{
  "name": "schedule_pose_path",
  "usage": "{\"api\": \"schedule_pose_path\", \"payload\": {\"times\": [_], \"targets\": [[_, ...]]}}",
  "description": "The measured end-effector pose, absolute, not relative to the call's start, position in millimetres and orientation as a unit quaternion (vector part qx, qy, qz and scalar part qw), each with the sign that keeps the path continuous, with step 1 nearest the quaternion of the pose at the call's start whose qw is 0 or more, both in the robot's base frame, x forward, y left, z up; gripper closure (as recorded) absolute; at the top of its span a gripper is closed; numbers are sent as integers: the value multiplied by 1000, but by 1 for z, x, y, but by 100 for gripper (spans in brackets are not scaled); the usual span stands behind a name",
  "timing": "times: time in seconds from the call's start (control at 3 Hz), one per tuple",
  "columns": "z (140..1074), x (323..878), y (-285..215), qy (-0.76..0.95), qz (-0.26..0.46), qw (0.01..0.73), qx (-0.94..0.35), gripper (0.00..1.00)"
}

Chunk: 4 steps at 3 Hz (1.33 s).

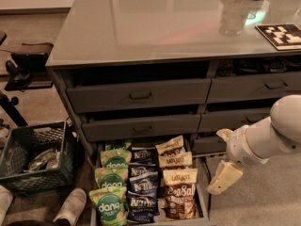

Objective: Pick brown chip bag from bottom drawer and place on counter

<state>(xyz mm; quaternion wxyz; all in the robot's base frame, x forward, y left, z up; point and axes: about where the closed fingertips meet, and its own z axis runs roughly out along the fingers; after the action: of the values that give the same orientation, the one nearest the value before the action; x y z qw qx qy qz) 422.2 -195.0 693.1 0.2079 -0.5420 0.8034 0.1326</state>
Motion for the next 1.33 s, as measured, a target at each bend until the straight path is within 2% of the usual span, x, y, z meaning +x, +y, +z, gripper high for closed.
{"api": "schedule_pose_path", "payload": {"times": [0.33,0.67,1.33], "targets": [[681,421,-194,807,136,209,-535,0],[623,422,-186,814,147,204,-524,0],[510,468,-174,799,173,253,-518,0]]}}
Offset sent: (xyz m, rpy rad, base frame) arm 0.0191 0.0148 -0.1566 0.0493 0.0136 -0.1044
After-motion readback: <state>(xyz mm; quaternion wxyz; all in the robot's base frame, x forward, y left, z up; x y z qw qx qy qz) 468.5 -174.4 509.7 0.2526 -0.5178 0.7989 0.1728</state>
